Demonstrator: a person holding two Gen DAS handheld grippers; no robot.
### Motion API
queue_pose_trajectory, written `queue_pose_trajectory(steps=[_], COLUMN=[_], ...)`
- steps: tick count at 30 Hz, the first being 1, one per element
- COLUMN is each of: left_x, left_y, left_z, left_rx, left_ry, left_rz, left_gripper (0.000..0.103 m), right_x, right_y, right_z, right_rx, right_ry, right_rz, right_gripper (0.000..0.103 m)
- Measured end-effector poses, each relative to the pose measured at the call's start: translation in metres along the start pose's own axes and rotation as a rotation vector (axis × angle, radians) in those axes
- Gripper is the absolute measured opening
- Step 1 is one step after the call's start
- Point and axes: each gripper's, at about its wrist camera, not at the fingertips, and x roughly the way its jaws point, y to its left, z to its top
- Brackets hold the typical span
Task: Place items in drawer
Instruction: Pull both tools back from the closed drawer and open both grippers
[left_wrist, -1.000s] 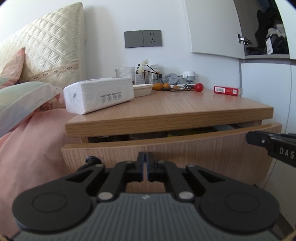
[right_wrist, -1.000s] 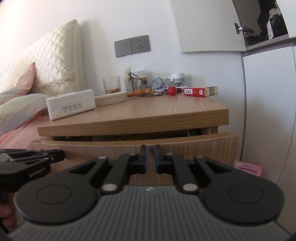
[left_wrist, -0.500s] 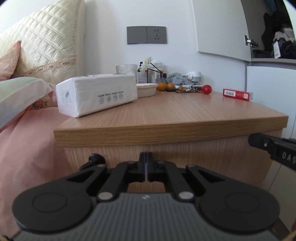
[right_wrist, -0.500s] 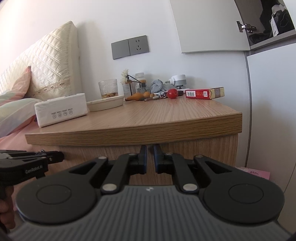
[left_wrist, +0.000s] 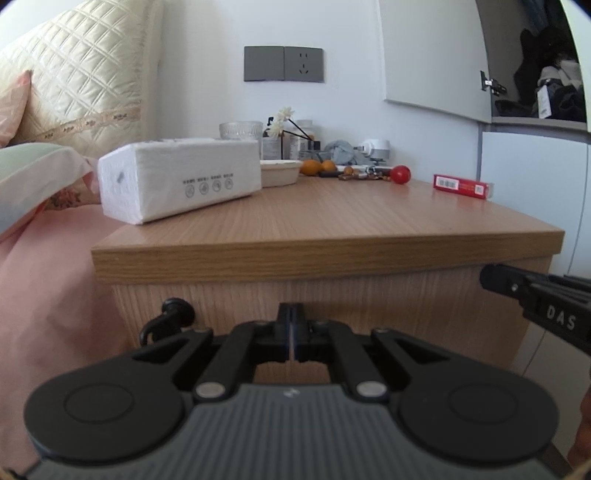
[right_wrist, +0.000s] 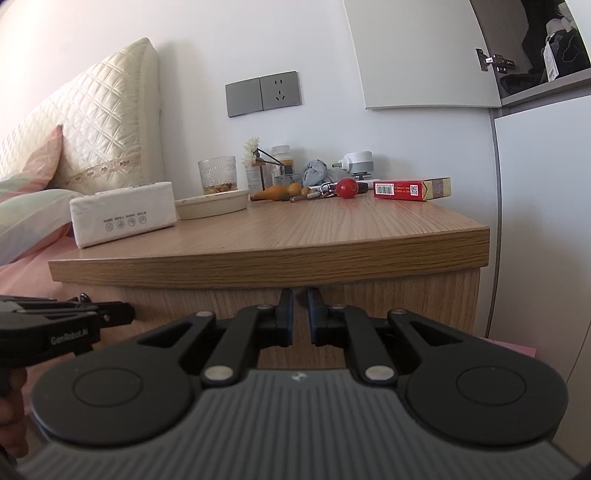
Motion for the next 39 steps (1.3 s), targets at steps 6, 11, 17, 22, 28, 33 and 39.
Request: queue_pose_trajectory(steps=[6, 11, 17, 22, 28, 33, 39], left_x=[-0.003, -0.016, -0.033, -0.048, -0.072, -0.086, -0.104], left_y=[0.001, 0.004, 0.009, 0.011, 0.006, 0.002, 0.008], left_z=[-0.001, 0.0, 0.002, 0.002, 0.007, 0.006, 0.003], left_rx=[0.0, -0.027, -0.046, -0.052, -0.063, -0.041, -0.057], left_ry=[0.005, 0.0, -0.001, -0.006, -0.036, -0.04, -0.045], left_rz=[0.004, 0.004, 0.016, 0.022, 0.029, 0.049, 0.046], left_gripper=[0.005, 0.008, 0.01, 0.018, 0.031, 0.04, 0.048], right_x=[-0.001, -0.003, -0.014, -0.025, -0.037, -0.048, -0.064], right_y=[-0.004, -0.012, -0.008, -0.007, -0.008, -0.004, -0.002], right_z=[0.001, 0.006, 0.009, 0.011, 0.017, 0.021, 0.027], right_rx=[-0.019, 0.002, 0.001, -0.005, 0.011, 0.016, 0.015], right_ry=[0.004, 0.033, 0.054, 0.067, 0.069, 0.06, 0.04], right_rz=[0.014, 0.031, 0.035, 0.043, 0.037, 0.041, 0.046], right_gripper=[0.01, 0.013, 0.013, 0.013, 0.013, 0.013, 0.013])
